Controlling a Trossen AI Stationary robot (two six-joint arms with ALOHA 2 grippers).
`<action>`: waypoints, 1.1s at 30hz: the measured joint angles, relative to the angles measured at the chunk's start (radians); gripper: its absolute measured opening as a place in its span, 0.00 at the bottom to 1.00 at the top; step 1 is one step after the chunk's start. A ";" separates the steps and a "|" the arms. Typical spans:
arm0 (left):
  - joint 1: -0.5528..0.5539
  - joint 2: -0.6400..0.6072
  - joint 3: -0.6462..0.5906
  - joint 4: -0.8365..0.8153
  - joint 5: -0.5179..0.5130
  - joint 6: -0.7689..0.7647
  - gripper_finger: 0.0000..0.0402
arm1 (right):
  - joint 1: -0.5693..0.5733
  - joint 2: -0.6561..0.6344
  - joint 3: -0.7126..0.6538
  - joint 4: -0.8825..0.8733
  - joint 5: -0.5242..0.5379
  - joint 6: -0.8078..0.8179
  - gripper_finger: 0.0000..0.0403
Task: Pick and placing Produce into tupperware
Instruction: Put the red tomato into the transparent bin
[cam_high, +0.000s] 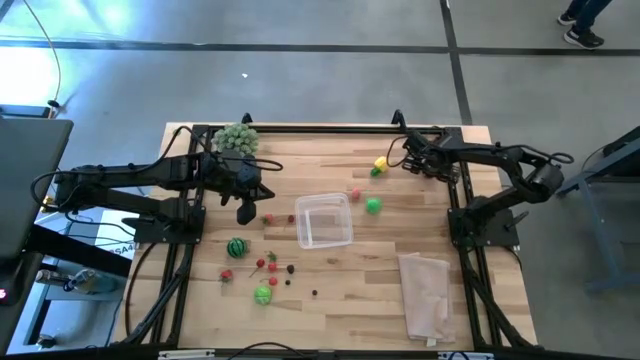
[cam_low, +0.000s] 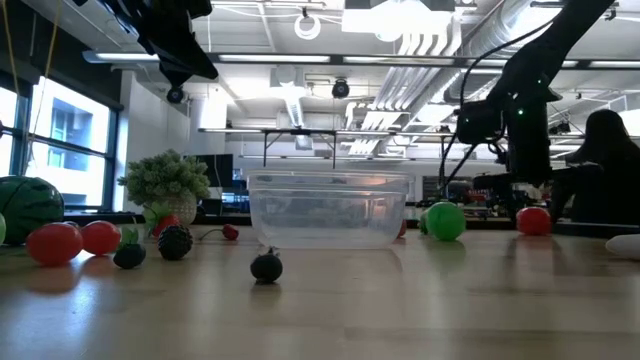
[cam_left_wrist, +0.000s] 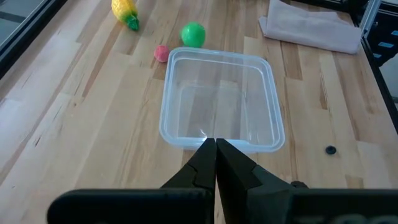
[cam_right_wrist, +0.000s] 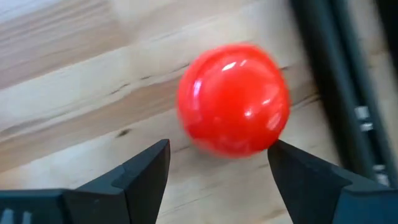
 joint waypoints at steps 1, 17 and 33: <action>0.000 0.000 0.000 0.000 0.000 0.000 0.00 | 0.010 0.000 0.000 0.011 -0.002 -0.013 0.65; 0.000 0.000 0.000 0.000 0.000 0.000 0.00 | 0.072 0.000 0.000 -0.003 0.055 0.058 0.65; 0.000 0.000 0.000 0.000 0.000 0.000 0.00 | 0.048 0.000 0.002 0.029 0.154 0.117 0.65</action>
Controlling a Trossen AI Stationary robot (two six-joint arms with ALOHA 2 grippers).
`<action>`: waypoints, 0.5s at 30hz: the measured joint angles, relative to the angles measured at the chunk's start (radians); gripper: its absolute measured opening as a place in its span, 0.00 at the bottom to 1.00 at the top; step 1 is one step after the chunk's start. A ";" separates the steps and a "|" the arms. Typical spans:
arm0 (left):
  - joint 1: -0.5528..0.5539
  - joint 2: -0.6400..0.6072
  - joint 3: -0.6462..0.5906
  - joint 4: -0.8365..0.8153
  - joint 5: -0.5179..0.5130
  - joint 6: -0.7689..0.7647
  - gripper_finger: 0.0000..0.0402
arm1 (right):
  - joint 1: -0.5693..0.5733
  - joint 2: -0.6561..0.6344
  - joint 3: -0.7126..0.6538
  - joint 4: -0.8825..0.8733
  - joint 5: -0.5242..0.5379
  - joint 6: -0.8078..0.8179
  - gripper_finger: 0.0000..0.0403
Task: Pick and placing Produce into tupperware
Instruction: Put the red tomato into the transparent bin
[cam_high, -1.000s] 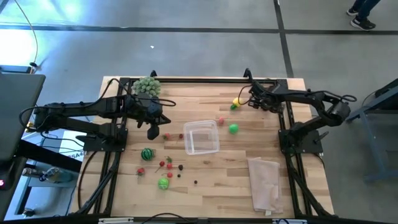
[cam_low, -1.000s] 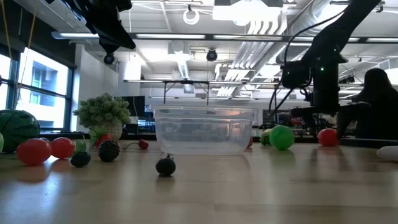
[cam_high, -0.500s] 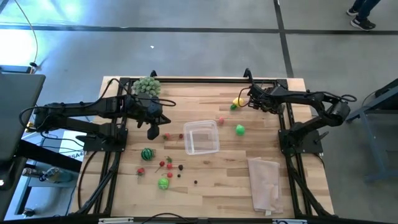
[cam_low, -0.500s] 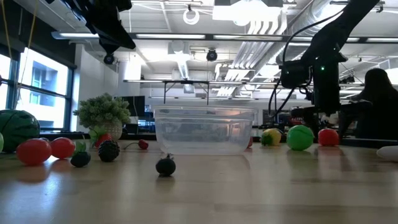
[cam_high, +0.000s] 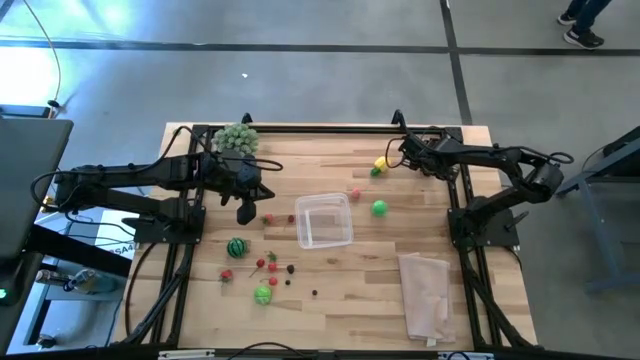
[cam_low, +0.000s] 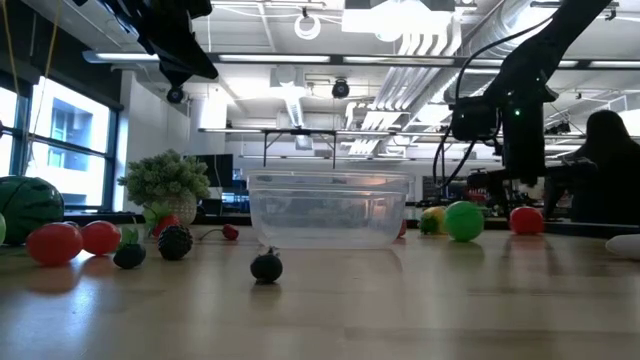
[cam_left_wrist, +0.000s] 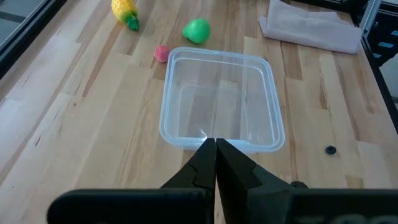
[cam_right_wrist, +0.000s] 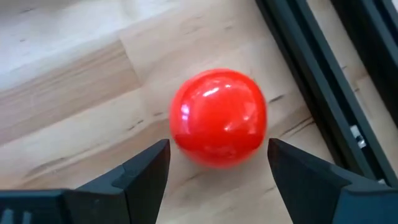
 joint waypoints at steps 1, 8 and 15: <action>0.000 0.000 0.000 0.000 0.000 0.000 0.00 | 0.000 0.000 0.000 0.000 0.007 0.002 0.65; 0.000 0.000 0.000 0.000 0.000 0.000 0.00 | 0.000 0.000 -0.023 0.026 0.028 0.052 0.65; 0.000 0.000 0.000 0.000 0.000 0.000 0.00 | 0.000 0.000 -0.081 0.116 0.028 0.058 0.65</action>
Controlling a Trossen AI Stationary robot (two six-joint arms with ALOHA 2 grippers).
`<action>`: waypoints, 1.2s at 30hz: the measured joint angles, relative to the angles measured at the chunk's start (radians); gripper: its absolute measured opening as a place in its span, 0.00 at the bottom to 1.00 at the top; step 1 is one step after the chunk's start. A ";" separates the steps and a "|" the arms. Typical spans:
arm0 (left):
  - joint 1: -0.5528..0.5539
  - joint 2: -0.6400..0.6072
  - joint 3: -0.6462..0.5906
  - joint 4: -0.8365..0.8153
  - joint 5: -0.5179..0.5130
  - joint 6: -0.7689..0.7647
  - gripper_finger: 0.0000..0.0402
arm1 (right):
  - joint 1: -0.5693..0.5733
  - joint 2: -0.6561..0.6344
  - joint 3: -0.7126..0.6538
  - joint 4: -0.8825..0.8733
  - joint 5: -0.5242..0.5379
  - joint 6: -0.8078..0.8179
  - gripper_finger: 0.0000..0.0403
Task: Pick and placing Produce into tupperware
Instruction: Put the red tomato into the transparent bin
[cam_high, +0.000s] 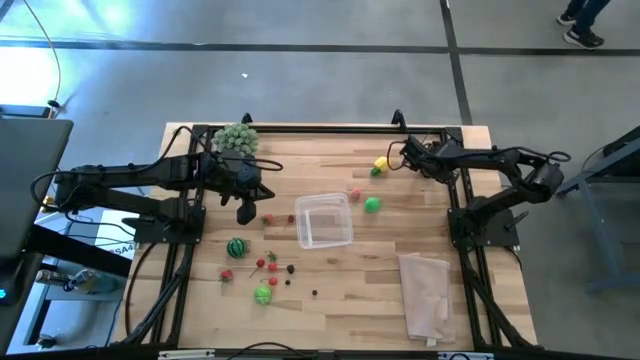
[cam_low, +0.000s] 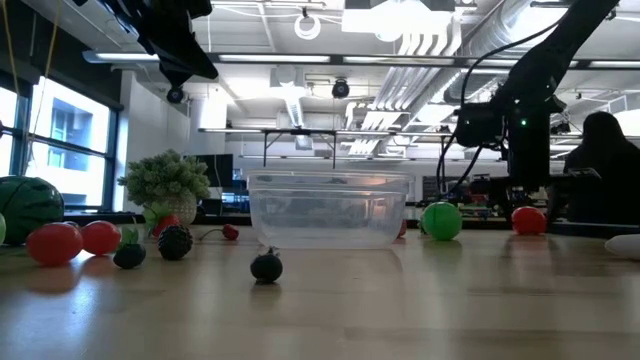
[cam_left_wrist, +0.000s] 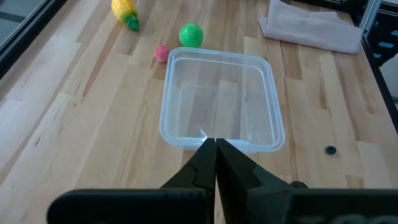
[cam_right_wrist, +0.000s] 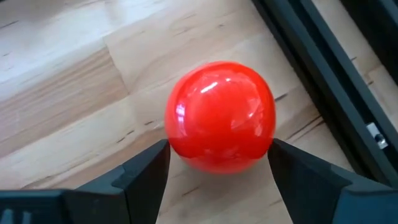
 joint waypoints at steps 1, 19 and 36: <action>0.000 0.000 0.000 0.000 0.000 0.000 0.00 | 0.000 0.000 -0.004 0.002 0.001 0.013 0.66; 0.000 0.000 0.000 0.000 0.000 0.000 0.00 | -0.004 0.000 -0.012 0.027 0.088 0.049 0.79; 0.000 0.000 0.000 0.000 0.000 0.000 0.00 | -0.012 0.015 -0.012 0.040 0.072 0.037 0.79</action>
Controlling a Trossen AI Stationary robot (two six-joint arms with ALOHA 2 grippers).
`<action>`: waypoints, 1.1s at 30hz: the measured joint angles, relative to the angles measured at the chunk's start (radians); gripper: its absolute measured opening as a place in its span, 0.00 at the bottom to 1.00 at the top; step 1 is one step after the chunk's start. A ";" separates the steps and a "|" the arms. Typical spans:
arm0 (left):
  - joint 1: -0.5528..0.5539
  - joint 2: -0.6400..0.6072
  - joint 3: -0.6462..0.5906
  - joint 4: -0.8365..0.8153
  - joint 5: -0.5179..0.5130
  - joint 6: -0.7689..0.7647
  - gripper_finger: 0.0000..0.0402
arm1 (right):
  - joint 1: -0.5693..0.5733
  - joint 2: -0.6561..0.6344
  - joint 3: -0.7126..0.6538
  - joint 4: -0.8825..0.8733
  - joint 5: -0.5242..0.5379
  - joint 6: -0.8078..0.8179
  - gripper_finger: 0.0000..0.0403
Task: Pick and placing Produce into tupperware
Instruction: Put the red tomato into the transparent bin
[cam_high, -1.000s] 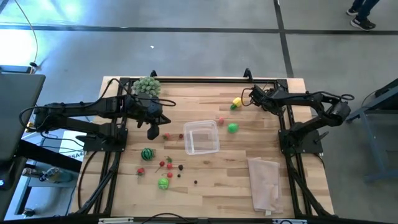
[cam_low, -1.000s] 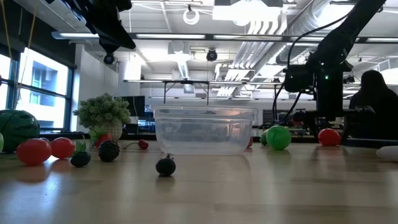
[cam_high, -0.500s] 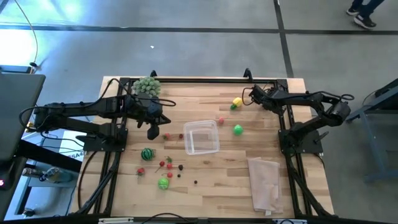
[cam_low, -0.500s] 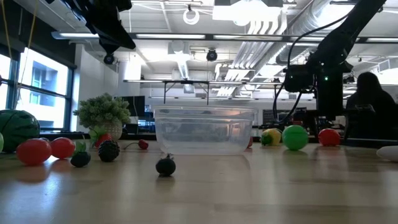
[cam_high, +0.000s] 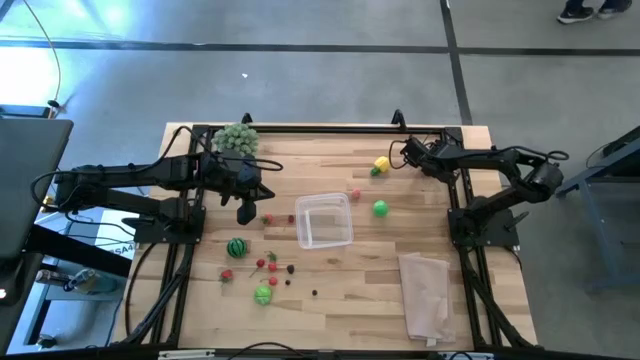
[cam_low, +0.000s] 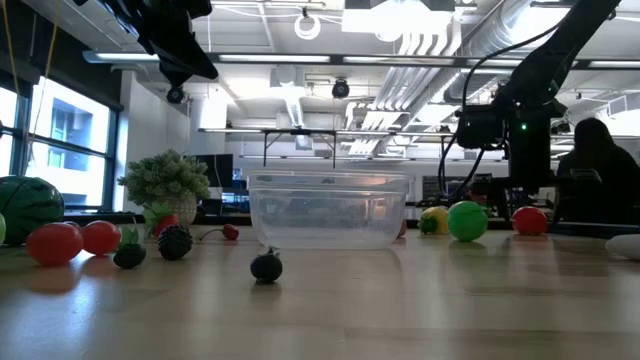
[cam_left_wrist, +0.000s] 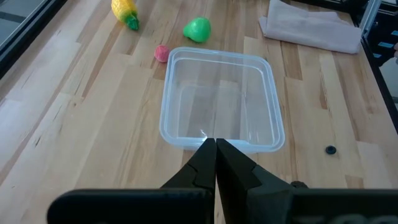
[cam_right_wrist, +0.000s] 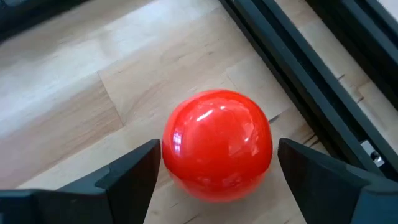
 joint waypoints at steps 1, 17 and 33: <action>0.000 0.000 0.000 0.000 0.000 0.000 0.00 | 0.000 0.012 0.000 0.000 -0.006 0.001 0.79; 0.000 0.000 0.000 0.000 0.000 0.000 0.00 | 0.000 0.069 0.001 0.064 0.014 0.001 0.79; 0.000 0.000 0.000 0.000 0.000 0.000 0.00 | 0.000 0.069 0.001 0.040 0.021 0.000 0.75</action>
